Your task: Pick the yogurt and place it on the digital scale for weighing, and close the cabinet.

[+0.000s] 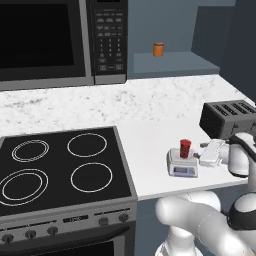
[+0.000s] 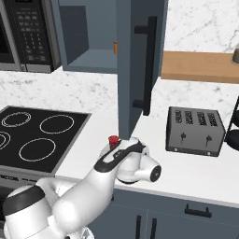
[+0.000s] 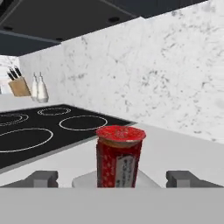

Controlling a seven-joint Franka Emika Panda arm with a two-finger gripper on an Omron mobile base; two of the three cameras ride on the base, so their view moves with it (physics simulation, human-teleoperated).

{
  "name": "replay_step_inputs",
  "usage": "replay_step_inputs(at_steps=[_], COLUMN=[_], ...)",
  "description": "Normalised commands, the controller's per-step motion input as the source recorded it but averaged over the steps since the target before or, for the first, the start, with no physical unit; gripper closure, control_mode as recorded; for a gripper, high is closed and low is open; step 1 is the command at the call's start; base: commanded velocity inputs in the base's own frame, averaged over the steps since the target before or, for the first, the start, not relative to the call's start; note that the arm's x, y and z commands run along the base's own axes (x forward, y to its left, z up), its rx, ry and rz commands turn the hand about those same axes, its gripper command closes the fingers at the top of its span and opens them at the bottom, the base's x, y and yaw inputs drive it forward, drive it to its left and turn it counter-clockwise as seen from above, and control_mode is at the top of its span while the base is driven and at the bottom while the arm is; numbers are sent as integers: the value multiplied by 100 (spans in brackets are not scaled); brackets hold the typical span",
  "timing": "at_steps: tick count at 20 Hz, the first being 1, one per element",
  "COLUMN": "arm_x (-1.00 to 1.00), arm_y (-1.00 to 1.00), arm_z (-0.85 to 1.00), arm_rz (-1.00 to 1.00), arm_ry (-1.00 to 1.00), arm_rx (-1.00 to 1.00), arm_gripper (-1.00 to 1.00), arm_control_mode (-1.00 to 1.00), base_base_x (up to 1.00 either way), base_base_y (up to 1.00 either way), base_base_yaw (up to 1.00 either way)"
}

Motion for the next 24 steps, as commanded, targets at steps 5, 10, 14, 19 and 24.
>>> replay_step_inputs(at_steps=[5,10,14,19,24], arm_x=[-60,-58,-53,-32,-3], arm_y=[-43,-80,-99,-93,-84], arm_z=[53,76,77,76,49], arm_rz=[0,5,11,9,3], arm_ry=[-38,-52,-49,-38,-17], arm_rx=[15,29,35,32,28], arm_gripper=[-100,-100,-100,-100,-100], arm_control_mode=[-100,-100,-100,-100,-100], base_base_x=[0,0,0,0,0], base_base_y=[0,0,0,0,0], base_base_yaw=[0,0,0,0,0])
